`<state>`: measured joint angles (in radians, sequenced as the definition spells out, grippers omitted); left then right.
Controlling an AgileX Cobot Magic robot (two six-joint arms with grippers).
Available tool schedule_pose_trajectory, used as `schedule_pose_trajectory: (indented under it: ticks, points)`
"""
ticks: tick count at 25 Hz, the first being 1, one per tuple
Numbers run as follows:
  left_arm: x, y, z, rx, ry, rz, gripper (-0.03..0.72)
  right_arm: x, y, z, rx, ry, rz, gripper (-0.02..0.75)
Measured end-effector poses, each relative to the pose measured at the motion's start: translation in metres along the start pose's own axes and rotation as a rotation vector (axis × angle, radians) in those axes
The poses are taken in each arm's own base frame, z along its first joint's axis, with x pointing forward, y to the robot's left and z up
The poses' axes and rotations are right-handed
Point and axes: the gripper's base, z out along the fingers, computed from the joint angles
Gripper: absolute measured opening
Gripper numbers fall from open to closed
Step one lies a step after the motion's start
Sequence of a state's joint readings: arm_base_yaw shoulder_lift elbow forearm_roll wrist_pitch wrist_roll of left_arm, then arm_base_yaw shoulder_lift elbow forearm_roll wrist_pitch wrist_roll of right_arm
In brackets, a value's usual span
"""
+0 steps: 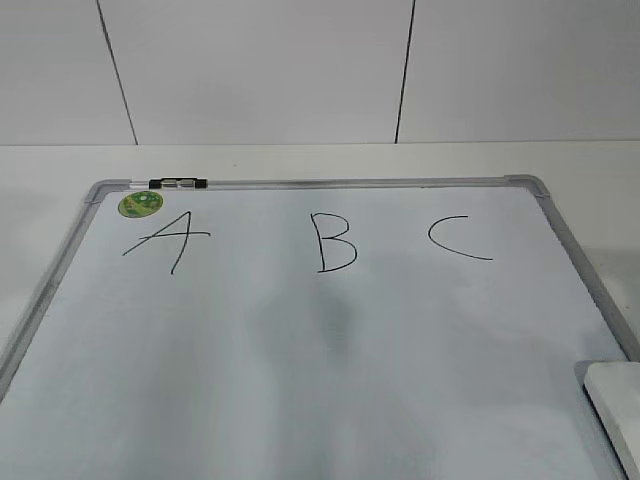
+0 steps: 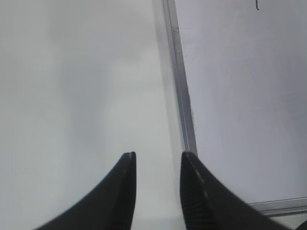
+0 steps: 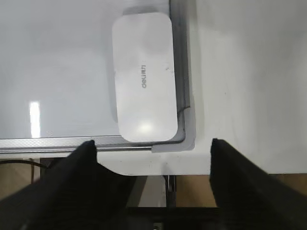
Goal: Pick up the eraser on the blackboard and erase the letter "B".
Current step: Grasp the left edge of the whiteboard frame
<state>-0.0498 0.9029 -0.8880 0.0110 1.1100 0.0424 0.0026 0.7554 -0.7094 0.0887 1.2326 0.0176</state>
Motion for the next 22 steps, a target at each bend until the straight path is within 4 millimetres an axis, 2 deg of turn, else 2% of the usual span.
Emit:
schedule_pose_trajectory:
  ticks: [4, 8, 14, 22]
  points:
    - [-0.030, 0.001, 0.030, 0.008, 0.137, -0.001, 0.239, -0.026, 0.001, 0.008, 0.003, 0.077, 0.008, 0.582]
    - [-0.052, 0.001, 0.061, 0.021, 0.252, -0.005, 0.239, -0.041, 0.001, 0.015, 0.003, 0.123, 0.015, 0.582]
    - [-0.073, 0.000, 0.109, 0.041, 0.383, -0.017, 0.239, -0.049, 0.001, 0.029, 0.001, 0.186, 0.023, 0.582]
    - [-0.085, 0.000, 0.168, 0.038, 0.353, -0.020, 0.239, -0.051, 0.000, 0.036, 0.002, 0.219, 0.026, 0.582]
